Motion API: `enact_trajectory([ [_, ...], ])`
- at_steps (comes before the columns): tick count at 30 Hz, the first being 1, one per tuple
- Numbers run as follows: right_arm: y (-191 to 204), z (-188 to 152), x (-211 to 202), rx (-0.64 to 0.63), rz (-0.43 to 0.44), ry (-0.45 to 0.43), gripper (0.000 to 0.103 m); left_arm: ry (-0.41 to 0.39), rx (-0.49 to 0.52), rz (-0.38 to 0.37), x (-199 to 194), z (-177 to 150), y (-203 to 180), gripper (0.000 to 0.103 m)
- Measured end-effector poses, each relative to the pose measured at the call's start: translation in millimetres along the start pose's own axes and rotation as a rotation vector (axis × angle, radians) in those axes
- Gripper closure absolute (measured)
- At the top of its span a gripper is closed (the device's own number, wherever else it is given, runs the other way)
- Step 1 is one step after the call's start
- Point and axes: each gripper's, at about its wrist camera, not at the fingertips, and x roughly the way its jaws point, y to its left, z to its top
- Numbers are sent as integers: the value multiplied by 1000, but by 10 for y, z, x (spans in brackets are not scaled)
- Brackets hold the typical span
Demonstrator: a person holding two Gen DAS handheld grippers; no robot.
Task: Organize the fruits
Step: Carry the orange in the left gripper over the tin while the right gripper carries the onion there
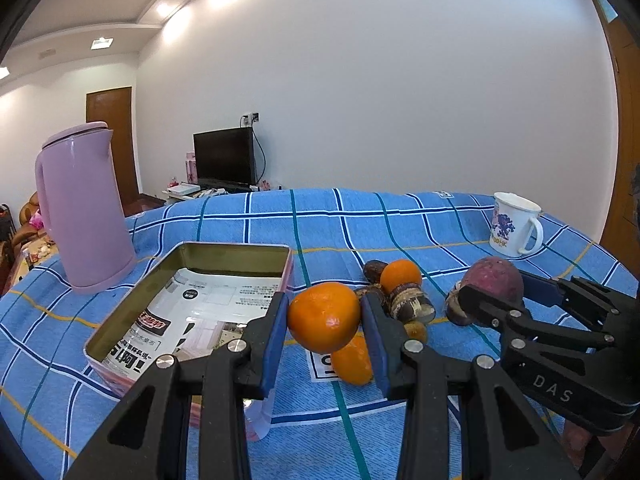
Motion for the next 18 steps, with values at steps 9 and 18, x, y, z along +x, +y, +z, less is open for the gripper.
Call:
enact_trajectory([
  [9,17,-6,-99,-6,-2,-50,50,-40,1,17,-78,-6,-10,64],
  [18,31,-22,-223,-11,-5,-109,50,-70,4,30,-129,-15,-20,64],
])
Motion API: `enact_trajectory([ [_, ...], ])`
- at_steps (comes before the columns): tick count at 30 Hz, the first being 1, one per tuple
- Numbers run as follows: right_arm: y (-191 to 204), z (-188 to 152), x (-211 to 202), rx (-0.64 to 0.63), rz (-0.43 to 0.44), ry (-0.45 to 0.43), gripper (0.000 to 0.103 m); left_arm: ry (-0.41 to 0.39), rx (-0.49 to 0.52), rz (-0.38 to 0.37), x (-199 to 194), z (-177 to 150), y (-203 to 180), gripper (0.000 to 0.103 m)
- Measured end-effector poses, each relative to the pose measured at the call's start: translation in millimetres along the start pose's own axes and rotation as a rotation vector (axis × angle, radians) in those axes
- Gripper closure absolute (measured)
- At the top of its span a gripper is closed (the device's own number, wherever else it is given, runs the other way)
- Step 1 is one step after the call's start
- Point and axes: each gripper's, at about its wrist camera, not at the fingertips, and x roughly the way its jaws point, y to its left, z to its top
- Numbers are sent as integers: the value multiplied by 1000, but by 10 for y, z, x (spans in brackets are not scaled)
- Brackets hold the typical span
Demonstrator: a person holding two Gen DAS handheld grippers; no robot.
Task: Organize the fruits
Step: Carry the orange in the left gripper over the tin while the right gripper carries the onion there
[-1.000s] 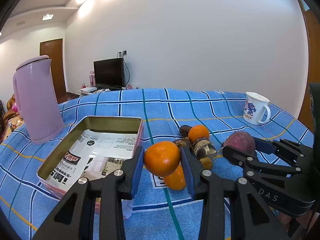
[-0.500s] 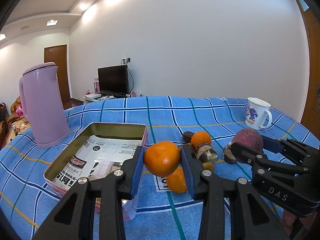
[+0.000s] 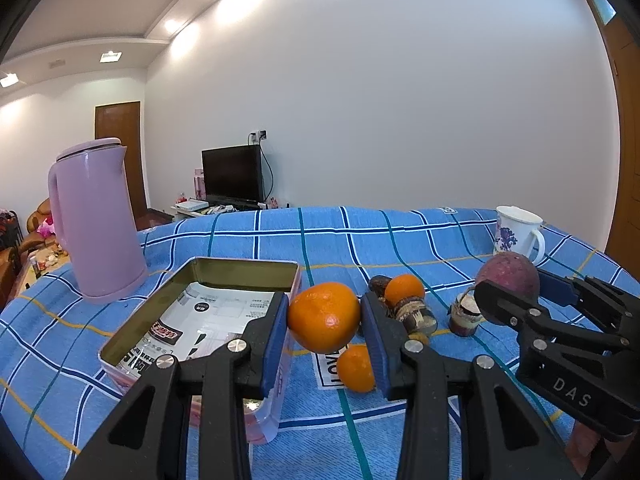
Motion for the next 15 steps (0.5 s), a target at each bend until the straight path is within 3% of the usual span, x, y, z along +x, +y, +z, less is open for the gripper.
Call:
enact_trajectory([
  [7,15,0,-43,-6,-5,-20,50,-8,9,20,-14,0,-2,64],
  [15,89,100,85,-41,9,24,50,27,18,54,31,75,146,64],
])
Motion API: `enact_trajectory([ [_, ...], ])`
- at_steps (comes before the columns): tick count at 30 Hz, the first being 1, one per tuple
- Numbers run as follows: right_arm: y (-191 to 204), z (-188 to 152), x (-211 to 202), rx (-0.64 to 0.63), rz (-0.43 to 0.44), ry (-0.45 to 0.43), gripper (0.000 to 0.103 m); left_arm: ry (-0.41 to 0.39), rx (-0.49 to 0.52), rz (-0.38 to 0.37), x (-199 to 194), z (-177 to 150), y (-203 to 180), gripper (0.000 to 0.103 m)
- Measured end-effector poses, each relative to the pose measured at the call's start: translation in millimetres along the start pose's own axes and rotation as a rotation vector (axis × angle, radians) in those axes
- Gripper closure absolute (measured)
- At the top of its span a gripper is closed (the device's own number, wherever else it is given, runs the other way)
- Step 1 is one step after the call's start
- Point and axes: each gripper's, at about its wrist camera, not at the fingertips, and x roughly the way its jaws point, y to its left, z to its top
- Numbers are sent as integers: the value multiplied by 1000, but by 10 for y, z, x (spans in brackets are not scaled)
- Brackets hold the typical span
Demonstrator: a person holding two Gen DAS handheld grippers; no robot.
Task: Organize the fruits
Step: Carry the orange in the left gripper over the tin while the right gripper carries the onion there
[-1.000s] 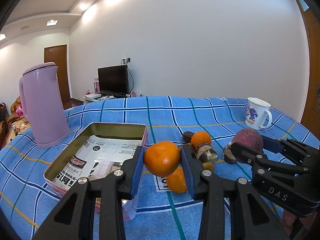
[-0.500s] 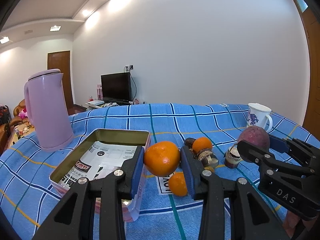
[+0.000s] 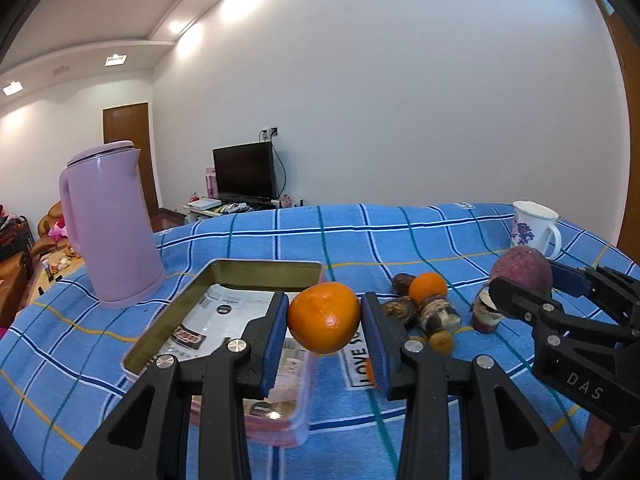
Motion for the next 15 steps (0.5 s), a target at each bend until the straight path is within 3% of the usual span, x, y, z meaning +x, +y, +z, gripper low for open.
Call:
enact_trajectory([
  [15,412,331,298,-74,86,34,50,32,-19,70,75,207,583,64],
])
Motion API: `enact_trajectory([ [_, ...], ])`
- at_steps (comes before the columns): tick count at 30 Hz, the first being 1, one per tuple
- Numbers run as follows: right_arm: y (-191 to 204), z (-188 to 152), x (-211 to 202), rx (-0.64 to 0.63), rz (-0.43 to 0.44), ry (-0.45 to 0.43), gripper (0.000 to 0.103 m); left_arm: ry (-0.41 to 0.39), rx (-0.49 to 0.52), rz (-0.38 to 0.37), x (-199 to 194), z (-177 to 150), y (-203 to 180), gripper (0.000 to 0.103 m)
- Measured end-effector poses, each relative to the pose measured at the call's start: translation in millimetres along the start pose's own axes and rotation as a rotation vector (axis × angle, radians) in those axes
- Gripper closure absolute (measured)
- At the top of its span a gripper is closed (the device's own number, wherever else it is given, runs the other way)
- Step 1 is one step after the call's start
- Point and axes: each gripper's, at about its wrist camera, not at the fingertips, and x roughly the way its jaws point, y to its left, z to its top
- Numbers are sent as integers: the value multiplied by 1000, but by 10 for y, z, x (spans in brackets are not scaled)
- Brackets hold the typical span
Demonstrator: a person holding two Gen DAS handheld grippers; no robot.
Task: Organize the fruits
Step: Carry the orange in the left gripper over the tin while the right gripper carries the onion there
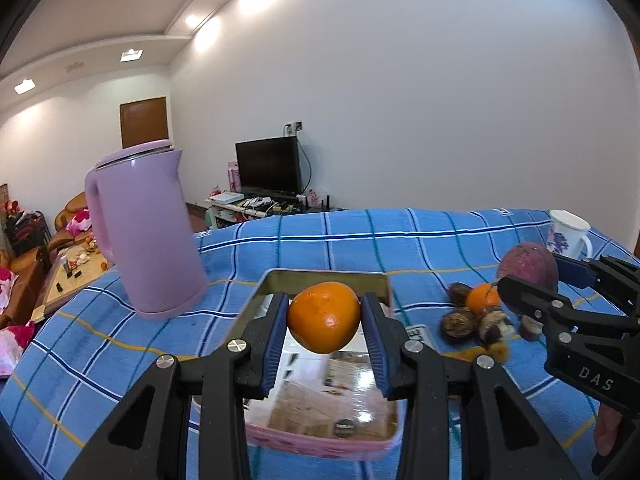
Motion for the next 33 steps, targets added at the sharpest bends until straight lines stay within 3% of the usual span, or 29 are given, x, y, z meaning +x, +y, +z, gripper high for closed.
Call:
enact_trajectory([
  [19,400,225,606,-52,74,55,50,59,3,41,584,168,512,64],
  [33,449,213,1013,-25,111,94,50,111,13,26,824,74,587,64],
])
